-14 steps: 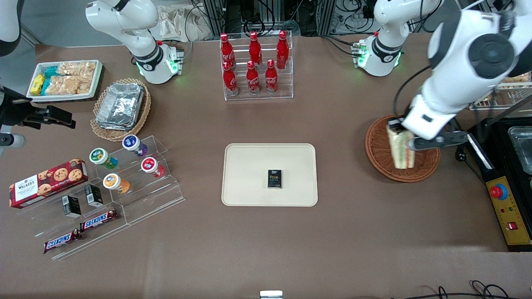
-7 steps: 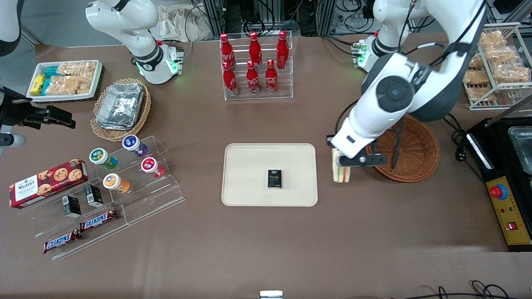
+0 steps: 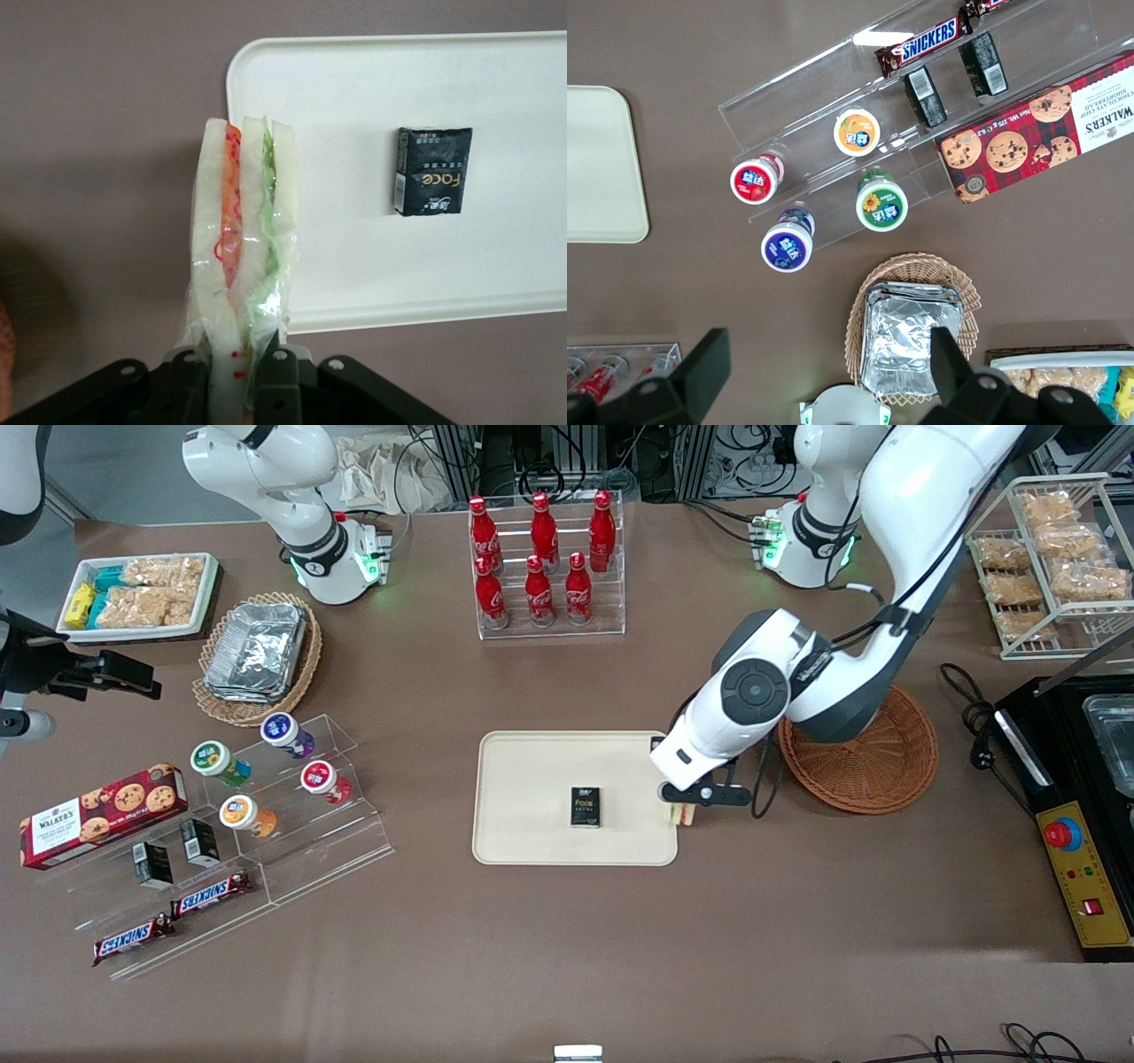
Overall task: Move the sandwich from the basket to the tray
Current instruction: 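Carry the sandwich over the white tray beside the black packet, then lower the sandwich onto the tray and open the left gripper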
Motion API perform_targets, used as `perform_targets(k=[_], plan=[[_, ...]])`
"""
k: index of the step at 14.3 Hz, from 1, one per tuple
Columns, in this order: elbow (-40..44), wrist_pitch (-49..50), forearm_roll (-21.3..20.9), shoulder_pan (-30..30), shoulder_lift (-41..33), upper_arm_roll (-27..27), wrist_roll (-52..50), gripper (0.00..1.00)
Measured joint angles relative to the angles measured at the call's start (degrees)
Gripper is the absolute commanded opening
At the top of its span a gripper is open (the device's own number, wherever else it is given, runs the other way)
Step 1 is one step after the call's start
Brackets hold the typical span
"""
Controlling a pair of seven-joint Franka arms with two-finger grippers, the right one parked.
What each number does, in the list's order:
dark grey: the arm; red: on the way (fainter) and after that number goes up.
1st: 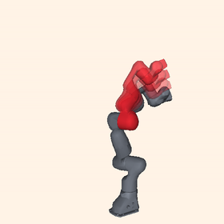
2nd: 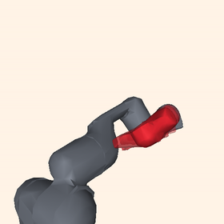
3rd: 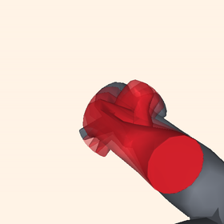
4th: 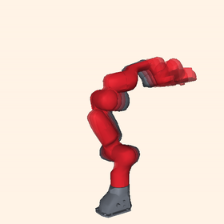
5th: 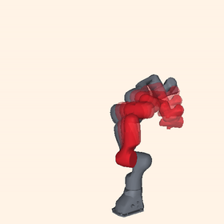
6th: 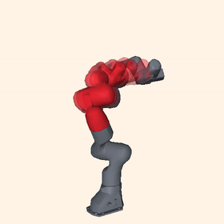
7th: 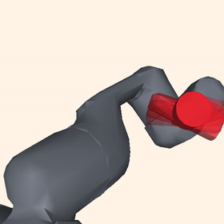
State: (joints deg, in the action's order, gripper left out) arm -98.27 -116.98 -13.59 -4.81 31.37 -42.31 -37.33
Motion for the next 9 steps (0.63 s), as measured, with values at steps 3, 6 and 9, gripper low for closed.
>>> perform_targets(k=[3, 6, 9], plan=[[-0.01, -2.99, -3.24, 1.81, 3.58, 0.05, -3.86, 0.0], [0.0, -5.02, -6.95, 2.7, 7.01, 0.24, -6.46, 0.05], [0.11, -5.93, -7.78, 2.7, 8.85, 0.64, -6.57, 0.57]])
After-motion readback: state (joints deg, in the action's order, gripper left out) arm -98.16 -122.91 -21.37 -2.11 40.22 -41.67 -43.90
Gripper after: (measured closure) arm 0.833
